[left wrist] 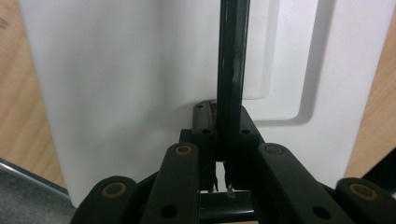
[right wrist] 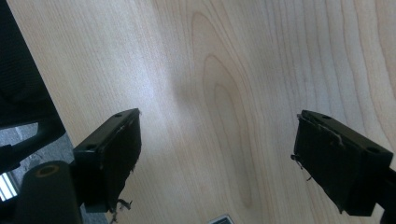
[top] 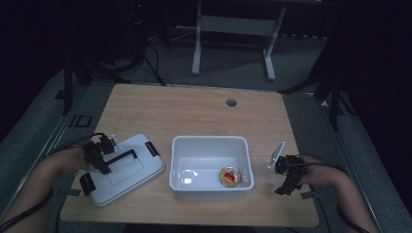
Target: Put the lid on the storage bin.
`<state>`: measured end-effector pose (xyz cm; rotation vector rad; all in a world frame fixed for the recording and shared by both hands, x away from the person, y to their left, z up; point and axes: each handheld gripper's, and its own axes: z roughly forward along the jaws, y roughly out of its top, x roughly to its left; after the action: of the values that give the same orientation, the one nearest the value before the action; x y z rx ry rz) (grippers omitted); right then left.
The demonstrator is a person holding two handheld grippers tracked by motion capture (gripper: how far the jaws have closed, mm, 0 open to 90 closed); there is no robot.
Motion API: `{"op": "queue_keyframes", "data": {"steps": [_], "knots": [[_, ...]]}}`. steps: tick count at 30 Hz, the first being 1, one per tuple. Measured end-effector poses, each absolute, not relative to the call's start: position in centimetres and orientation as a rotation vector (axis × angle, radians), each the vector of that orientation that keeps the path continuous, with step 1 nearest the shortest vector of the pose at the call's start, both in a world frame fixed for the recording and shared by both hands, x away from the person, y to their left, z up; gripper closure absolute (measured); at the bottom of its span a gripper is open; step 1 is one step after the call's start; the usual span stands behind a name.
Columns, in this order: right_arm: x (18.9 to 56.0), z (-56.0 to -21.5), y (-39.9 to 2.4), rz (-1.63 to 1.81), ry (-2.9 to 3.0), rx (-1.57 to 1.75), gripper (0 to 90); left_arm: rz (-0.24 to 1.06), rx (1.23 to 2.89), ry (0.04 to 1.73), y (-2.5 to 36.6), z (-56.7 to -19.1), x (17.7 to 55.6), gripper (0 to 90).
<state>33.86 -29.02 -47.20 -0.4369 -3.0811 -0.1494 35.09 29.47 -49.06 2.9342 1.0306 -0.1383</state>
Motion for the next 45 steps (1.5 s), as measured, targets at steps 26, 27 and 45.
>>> {"op": "queue_keyframes", "data": {"steps": [26, 27, 45], "knots": [[33.7, -46.9, -29.2, -0.140, -3.085, -0.455, 16.6, 0.020, 2.882, 0.932, 30.2, -38.3, 33.2, 83.3], [33.7, -46.8, -29.2, -0.143, -3.087, -0.456, 16.6, 0.024, 2.885, 0.921, 30.0, -37.8, 33.2, 83.4], [33.6, -46.9, -28.9, -0.147, -3.085, -0.439, 16.6, 0.063, 2.840, 0.587, 21.7, -31.4, 34.0, 83.3]]}}
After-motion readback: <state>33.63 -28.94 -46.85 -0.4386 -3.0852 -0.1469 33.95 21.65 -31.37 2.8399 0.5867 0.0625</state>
